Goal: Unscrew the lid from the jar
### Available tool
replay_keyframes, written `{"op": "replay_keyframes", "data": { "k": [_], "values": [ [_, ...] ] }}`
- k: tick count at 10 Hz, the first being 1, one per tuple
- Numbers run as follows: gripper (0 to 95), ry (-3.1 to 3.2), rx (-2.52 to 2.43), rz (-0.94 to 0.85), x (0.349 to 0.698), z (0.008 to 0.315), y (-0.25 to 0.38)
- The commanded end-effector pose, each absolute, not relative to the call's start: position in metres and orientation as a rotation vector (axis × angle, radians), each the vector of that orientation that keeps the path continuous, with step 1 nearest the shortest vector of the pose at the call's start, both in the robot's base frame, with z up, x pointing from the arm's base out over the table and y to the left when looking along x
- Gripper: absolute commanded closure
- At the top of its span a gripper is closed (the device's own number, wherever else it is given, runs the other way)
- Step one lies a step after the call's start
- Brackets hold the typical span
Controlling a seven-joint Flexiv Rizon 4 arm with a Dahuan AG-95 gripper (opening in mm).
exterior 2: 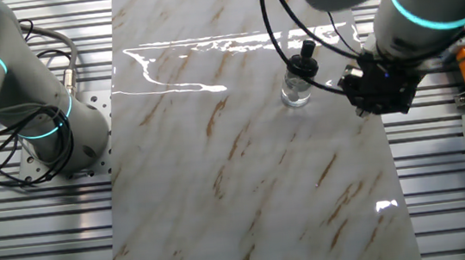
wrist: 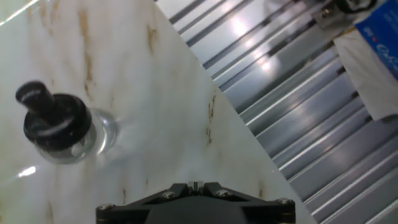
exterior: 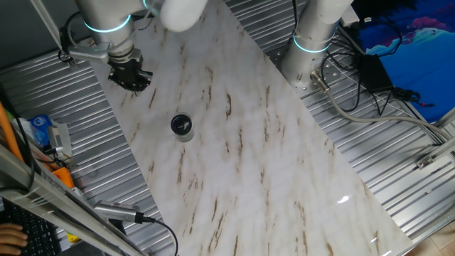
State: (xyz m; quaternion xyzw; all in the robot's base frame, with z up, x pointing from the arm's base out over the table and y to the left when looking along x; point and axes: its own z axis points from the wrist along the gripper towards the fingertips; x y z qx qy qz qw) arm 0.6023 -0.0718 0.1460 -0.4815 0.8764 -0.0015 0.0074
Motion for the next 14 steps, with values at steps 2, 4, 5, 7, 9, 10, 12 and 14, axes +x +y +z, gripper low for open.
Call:
{"op": "replay_keyframes", "data": {
  "k": [2, 4, 5, 7, 9, 10, 12, 14],
  "values": [
    [95.0, 2.833, -1.400, -0.075, 0.603, 0.143, -0.073],
    [95.0, 2.866, -1.335, -0.111, 0.603, 0.143, -0.073],
    [95.0, 2.884, -1.296, -0.125, 0.603, 0.143, -0.073],
    [95.0, 2.879, -1.319, -0.134, 0.603, 0.143, -0.073],
    [95.0, 2.862, -1.342, -0.125, 0.603, 0.143, -0.073],
    [95.0, 2.858, -1.342, -0.114, 0.606, 0.143, -0.076],
    [95.0, 2.832, -1.382, -0.087, 0.625, 0.141, -0.099],
    [95.0, 2.810, -1.407, -0.056, 0.648, 0.139, -0.123]
  ]
}}
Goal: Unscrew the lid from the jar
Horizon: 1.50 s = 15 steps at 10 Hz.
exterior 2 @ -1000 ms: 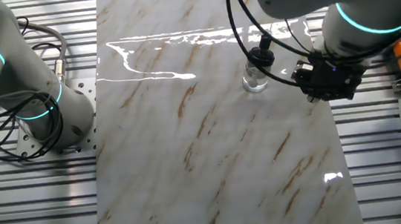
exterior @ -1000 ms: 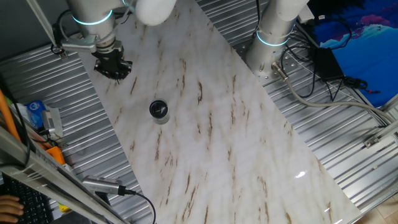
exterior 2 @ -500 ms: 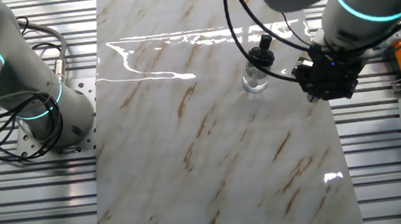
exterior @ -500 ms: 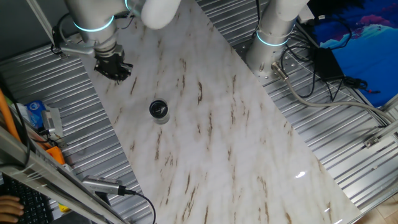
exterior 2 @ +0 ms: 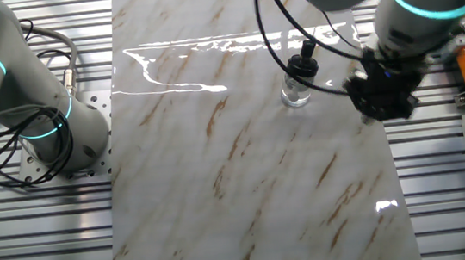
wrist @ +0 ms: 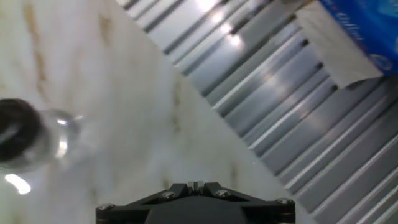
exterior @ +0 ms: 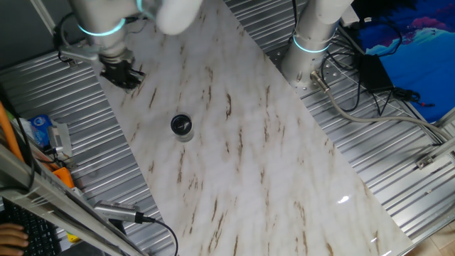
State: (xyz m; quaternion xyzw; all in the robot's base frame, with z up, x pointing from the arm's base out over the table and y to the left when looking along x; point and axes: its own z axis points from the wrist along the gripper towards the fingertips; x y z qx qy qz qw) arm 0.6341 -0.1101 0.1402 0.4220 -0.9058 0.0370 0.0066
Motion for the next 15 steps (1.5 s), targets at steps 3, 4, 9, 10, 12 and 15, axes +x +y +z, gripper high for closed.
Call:
{"op": "replay_keyframes", "data": {
  "k": [3, 4, 9, 10, 12, 15],
  "values": [
    [95.0, -2.831, 1.339, 0.085, 0.659, 0.130, -0.127],
    [95.0, -2.833, 1.326, 0.097, 0.658, 0.129, -0.127],
    [95.0, -2.848, 1.296, 0.096, 0.660, 0.125, -0.126],
    [95.0, -2.846, 1.301, 0.095, 0.660, 0.125, -0.126],
    [95.0, -2.840, 1.303, 0.100, 0.659, 0.125, -0.126],
    [95.0, -2.844, 1.298, 0.097, 0.659, 0.125, -0.126]
  ]
}}
